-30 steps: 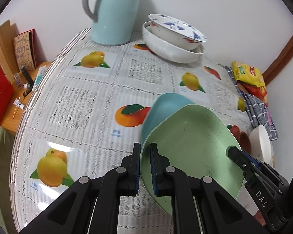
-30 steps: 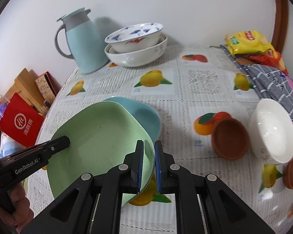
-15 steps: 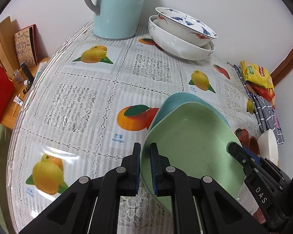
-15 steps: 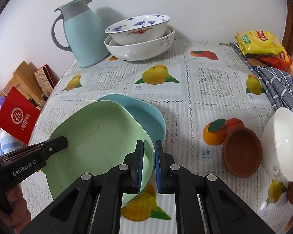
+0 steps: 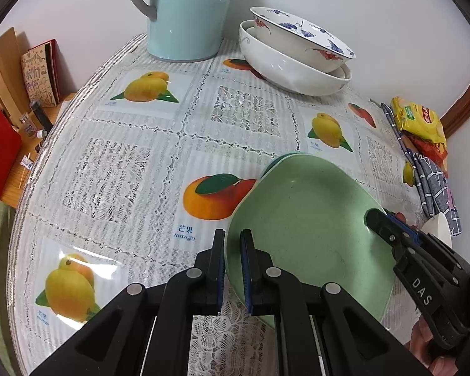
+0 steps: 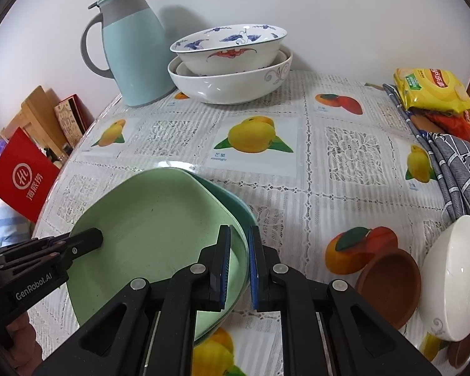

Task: Organize plates and bowls
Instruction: 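Lower the green plate onto the blue plate and open both grippers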

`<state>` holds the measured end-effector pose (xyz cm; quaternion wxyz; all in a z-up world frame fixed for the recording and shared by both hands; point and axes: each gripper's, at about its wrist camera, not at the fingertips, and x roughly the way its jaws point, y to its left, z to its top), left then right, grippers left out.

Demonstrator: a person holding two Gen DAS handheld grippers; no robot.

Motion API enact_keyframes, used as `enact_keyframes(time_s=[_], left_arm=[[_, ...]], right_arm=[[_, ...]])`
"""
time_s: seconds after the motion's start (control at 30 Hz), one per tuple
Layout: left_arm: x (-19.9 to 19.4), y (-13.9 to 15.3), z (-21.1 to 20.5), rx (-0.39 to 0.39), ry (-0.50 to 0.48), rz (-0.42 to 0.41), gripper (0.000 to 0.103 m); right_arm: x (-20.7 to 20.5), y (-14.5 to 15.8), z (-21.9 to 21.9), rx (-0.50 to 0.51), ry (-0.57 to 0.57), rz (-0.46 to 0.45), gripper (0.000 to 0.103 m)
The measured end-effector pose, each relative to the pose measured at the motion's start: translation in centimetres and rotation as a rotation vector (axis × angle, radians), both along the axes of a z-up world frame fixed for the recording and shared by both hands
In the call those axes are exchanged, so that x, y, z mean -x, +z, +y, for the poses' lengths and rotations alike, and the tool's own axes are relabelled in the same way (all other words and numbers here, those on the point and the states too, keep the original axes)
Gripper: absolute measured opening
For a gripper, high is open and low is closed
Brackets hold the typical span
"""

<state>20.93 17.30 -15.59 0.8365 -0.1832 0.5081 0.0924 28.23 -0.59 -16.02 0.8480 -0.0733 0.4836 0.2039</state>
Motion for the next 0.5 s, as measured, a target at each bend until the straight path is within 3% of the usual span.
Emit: enact_keyframes(time_s=[0.5], left_arm=[[-0.3, 0.0, -0.3, -0.005, -0.007, 0.002, 0.011]], right_arm=[[-1.6, 0.6, 0.8, 0.016, 0.042, -0.042, 0.011]])
